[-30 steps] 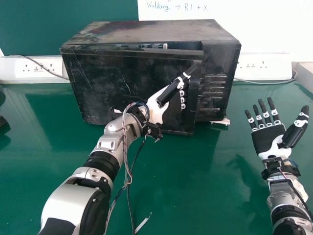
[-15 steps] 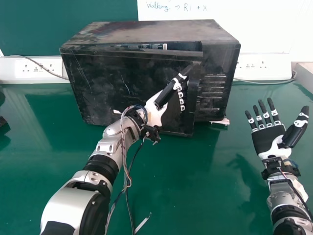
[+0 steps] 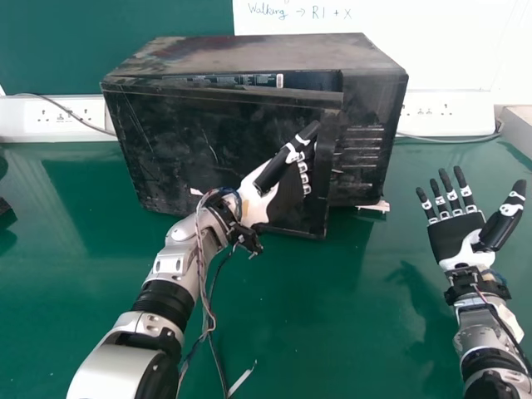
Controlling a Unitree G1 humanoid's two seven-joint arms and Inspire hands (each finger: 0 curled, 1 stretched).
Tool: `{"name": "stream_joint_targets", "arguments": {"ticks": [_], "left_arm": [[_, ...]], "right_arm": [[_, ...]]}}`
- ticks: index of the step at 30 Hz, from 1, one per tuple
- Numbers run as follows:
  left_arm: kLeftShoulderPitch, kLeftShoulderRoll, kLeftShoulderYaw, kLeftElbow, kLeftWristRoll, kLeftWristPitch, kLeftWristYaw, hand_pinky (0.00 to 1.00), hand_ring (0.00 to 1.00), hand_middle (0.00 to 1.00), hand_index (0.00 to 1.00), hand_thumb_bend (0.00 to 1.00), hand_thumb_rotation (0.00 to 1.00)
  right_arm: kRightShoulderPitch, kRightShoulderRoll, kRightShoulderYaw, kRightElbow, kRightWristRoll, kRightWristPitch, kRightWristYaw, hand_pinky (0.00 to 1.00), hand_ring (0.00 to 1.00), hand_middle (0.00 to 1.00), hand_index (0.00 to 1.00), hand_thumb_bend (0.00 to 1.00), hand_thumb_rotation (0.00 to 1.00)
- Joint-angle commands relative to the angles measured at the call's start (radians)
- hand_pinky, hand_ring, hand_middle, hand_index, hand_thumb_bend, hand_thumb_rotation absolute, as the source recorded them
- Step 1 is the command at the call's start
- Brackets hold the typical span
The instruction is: Open the door of oven
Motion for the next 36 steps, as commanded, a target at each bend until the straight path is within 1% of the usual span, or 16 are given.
{"name": "stream_joint_targets", "arguments": {"ticks": [1, 4, 7, 11, 17, 22, 28, 32, 36], "left_arm": [[0.032, -0.008, -0.018, -0.058, -0.025, 0.013, -0.026, 0.59, 0.72, 0.76, 0.85, 0.94, 0.94], [0.07, -0.015, -0.016, -0.113, -0.043, 0.028, -0.021, 0.57, 0.71, 0.75, 0.84, 0.92, 0.94], [0.102, -0.02, -0.016, -0.168, -0.065, 0.066, -0.012, 0.55, 0.7, 0.74, 0.81, 0.91, 0.94], [0.143, -0.017, -0.027, -0.244, -0.081, 0.109, -0.013, 0.56, 0.7, 0.74, 0.8, 0.89, 0.95], [0.187, -0.003, -0.042, -0.33, -0.111, 0.173, -0.024, 0.56, 0.69, 0.75, 0.81, 0.9, 0.94], [0.214, 0.009, -0.045, -0.385, -0.143, 0.229, -0.025, 0.55, 0.69, 0.74, 0.81, 0.9, 0.94], [0.252, 0.021, -0.045, -0.453, -0.174, 0.274, -0.017, 0.54, 0.68, 0.74, 0.81, 0.89, 0.93], [0.283, 0.032, -0.046, -0.519, -0.199, 0.314, -0.014, 0.53, 0.68, 0.74, 0.81, 0.9, 0.92], [0.327, 0.043, -0.054, -0.591, -0.209, 0.338, -0.016, 0.53, 0.68, 0.74, 0.81, 0.9, 0.92]], "right_arm": [[0.003, -0.005, 0.0, 0.001, -0.002, -0.001, -0.006, 0.49, 0.62, 0.78, 0.82, 1.0, 0.84], [0.002, -0.005, -0.001, 0.002, -0.001, 0.0, -0.009, 0.49, 0.61, 0.78, 0.82, 1.0, 0.83], [0.002, -0.005, 0.0, 0.001, -0.003, -0.001, -0.013, 0.49, 0.61, 0.77, 0.82, 1.0, 0.84], [0.003, -0.004, 0.0, 0.001, -0.002, -0.003, -0.009, 0.49, 0.61, 0.77, 0.83, 1.0, 0.84], [0.002, -0.006, 0.001, 0.002, -0.003, -0.003, -0.013, 0.49, 0.61, 0.77, 0.83, 1.0, 0.83], [0.003, -0.007, 0.002, 0.003, -0.004, -0.003, -0.009, 0.49, 0.61, 0.76, 0.83, 1.0, 0.86], [0.002, -0.006, 0.0, 0.003, -0.001, 0.0, -0.003, 0.49, 0.61, 0.77, 0.83, 1.0, 0.86], [0.002, -0.007, 0.001, 0.004, -0.003, -0.002, -0.009, 0.49, 0.61, 0.77, 0.83, 1.0, 0.85], [0.0, -0.007, 0.0, 0.005, -0.002, -0.001, -0.006, 0.49, 0.61, 0.77, 0.83, 1.0, 0.85]]}}
